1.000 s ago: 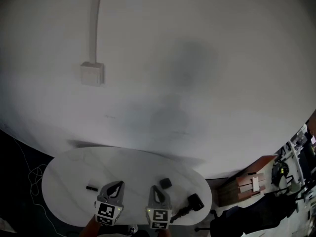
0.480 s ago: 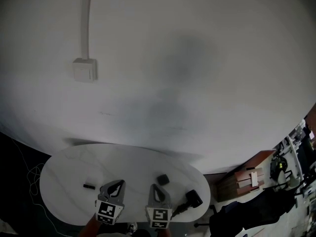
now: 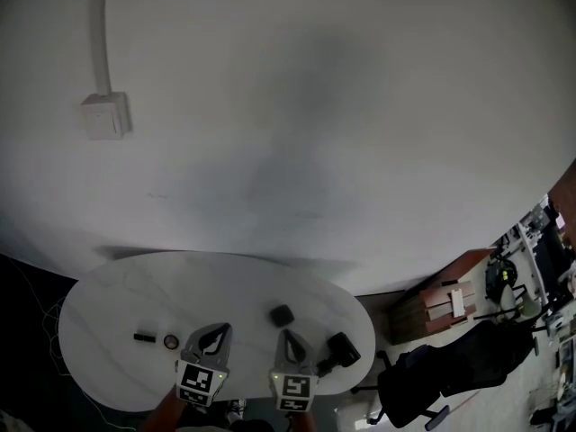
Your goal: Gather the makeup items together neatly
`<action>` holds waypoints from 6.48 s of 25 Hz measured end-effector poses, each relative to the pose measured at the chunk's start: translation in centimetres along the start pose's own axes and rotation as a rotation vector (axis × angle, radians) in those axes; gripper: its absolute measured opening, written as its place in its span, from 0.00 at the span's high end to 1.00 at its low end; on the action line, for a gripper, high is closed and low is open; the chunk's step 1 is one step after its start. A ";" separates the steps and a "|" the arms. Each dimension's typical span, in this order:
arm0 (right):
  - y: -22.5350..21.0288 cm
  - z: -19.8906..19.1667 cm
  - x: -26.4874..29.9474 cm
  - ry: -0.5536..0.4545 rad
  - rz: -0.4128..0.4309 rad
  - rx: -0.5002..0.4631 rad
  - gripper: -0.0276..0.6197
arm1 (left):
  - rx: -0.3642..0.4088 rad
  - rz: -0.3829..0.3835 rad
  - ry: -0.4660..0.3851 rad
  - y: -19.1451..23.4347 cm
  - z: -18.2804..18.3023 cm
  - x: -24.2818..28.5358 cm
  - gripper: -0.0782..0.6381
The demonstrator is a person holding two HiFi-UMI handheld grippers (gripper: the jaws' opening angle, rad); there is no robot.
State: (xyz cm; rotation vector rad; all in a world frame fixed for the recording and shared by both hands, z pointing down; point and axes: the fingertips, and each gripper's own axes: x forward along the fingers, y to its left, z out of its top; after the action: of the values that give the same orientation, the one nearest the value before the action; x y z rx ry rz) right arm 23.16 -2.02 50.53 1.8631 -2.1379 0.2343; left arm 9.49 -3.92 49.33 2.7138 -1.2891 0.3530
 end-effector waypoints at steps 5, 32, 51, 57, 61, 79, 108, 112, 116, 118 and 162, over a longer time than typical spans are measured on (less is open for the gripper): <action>-2.4 -2.7 1.5 0.050 -0.014 0.007 0.95 | -0.001 -0.026 0.039 -1.2 -0.9 3.0 0.88; -3.4 -17.0 13.1 0.360 0.193 0.035 0.44 | -0.075 0.003 0.250 0.3 -11.8 10.7 0.88; -3.6 -19.0 14.1 0.419 0.211 -0.006 0.44 | -0.097 0.014 0.273 0.9 -13.3 10.5 0.88; -3.4 -19.3 13.9 0.441 0.235 -0.025 0.45 | -0.098 0.021 0.274 1.0 -13.4 10.2 0.88; -3.5 -19.3 14.0 0.442 0.240 -0.015 0.45 | -0.096 0.030 0.275 1.1 -13.4 9.9 0.88; 3.4 -16.9 12.4 0.393 0.431 -0.080 0.45 | -0.107 0.166 0.254 3.6 -12.6 4.0 0.88; 24.2 -17.2 9.7 0.374 0.917 -0.392 0.45 | -0.261 0.526 0.257 11.4 -18.3 -11.4 0.88; 25.3 -17.8 9.2 0.374 0.960 -0.441 0.45 | -0.276 0.544 0.254 11.8 -18.8 -12.3 0.88; 25.9 -17.9 8.9 0.373 0.991 -0.471 0.45 | -0.284 0.555 0.254 12.1 -19.1 -13.0 0.88; 26.2 -18.1 8.7 0.373 1.004 -0.485 0.45 | -0.287 0.560 0.253 12.1 -19.3 -13.3 0.88; 25.2 -11.3 8.1 0.261 0.900 -0.389 0.42 | -0.191 0.530 0.163 14.0 -12.7 -13.8 0.88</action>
State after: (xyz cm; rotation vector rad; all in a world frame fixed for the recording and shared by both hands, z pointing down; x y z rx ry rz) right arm -1.41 -2.33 65.54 0.5501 -2.4478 0.2047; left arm -11.75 0.14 58.08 2.1083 -1.8671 0.4568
